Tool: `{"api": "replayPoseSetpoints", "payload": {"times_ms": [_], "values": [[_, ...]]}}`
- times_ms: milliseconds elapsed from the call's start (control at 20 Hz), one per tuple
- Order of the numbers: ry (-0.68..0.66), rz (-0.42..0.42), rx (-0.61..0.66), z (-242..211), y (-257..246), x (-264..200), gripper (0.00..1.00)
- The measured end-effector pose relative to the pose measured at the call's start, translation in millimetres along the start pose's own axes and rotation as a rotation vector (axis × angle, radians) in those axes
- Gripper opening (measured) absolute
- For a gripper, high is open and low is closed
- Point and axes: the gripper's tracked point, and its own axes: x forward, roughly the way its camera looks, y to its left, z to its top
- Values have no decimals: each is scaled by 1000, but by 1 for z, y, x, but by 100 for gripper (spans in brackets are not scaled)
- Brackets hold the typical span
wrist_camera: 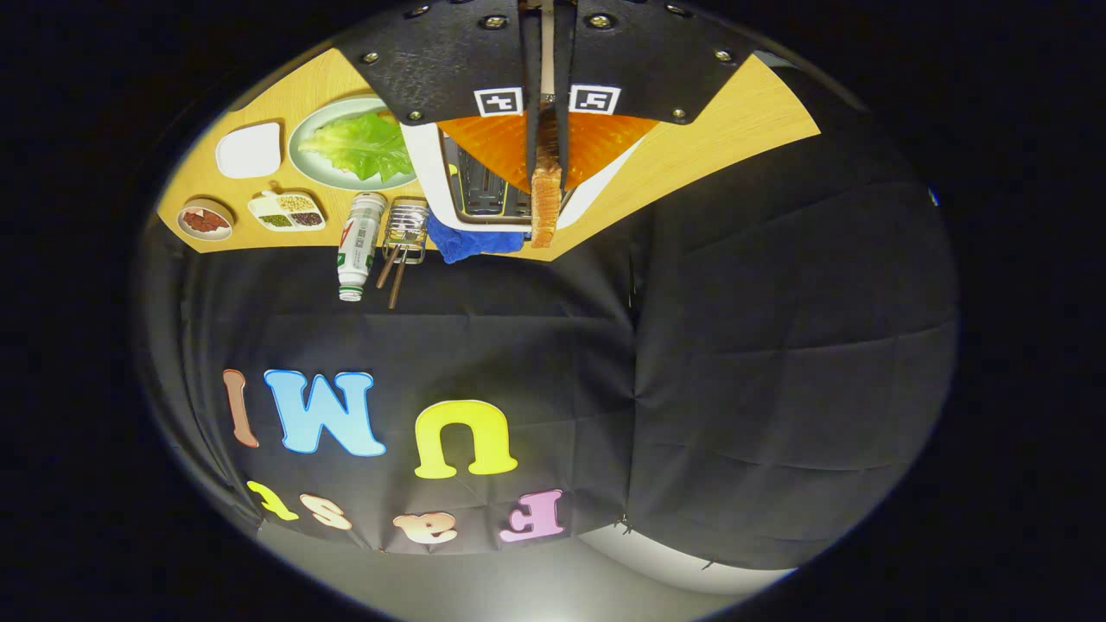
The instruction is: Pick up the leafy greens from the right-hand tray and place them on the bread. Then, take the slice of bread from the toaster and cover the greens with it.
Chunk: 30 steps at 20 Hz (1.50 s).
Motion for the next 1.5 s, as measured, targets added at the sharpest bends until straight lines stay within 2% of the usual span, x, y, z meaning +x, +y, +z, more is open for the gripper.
{"api": "replayPoseSetpoints", "payload": {"times_ms": [350,650,900,1100,1350,1500], "values": [[-62,27,-30,27,-1,-15,5],[-127,75,4,79,-10,-38,5],[-188,19,-5,111,-49,-58,5],[-160,-31,-19,100,-95,-60,5],[-125,-141,-17,74,-161,-57,5],[-112,-164,7,64,-183,-50,5]]}}
